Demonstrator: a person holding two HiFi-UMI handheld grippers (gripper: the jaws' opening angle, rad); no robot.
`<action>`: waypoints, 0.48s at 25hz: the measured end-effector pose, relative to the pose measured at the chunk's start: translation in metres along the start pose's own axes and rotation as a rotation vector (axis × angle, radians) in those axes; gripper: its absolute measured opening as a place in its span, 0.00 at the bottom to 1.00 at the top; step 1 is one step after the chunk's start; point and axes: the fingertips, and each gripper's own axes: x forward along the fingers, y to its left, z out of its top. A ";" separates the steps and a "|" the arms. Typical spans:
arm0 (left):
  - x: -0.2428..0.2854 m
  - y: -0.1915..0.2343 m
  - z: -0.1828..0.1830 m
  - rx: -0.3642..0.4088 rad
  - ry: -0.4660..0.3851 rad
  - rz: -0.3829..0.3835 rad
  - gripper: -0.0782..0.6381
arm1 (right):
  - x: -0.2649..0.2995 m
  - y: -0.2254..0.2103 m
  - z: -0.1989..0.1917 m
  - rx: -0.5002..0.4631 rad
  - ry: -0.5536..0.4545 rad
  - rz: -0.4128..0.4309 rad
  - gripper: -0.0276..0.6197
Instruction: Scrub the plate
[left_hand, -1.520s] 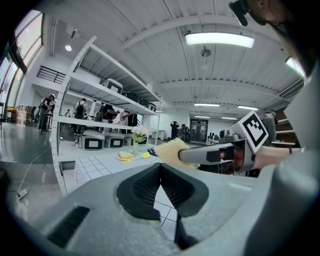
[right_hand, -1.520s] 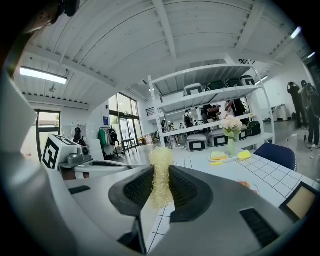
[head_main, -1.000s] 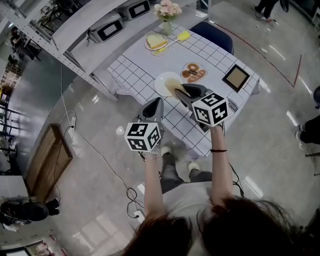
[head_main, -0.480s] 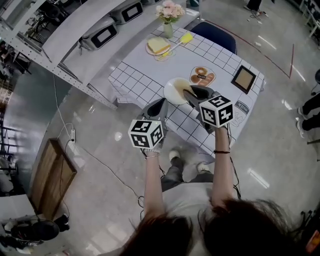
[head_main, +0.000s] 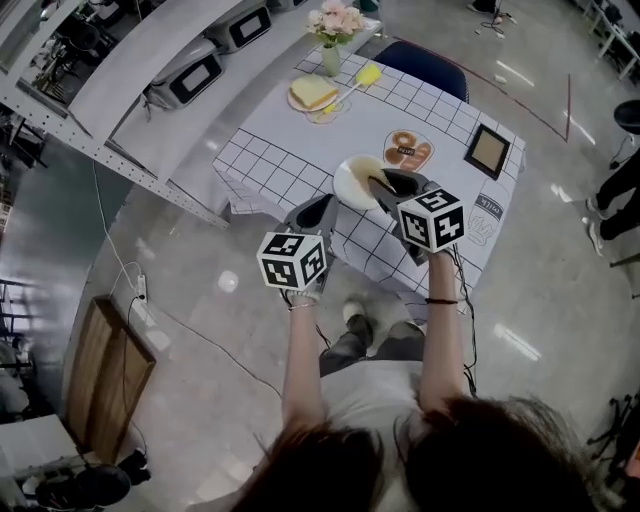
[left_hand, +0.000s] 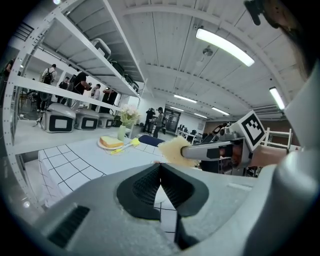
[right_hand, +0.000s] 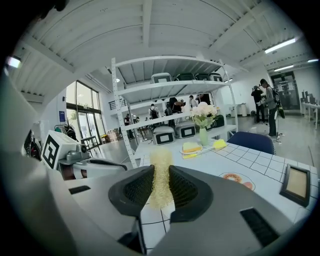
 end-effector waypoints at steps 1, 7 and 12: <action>0.000 0.001 0.000 0.000 0.002 -0.007 0.12 | 0.001 0.002 0.001 -0.006 -0.001 -0.004 0.17; 0.006 0.005 0.000 -0.004 0.019 -0.044 0.12 | 0.003 0.003 0.009 -0.044 0.002 -0.024 0.17; 0.014 0.008 -0.002 -0.032 0.024 -0.049 0.12 | 0.011 -0.006 0.012 -0.075 0.027 -0.023 0.17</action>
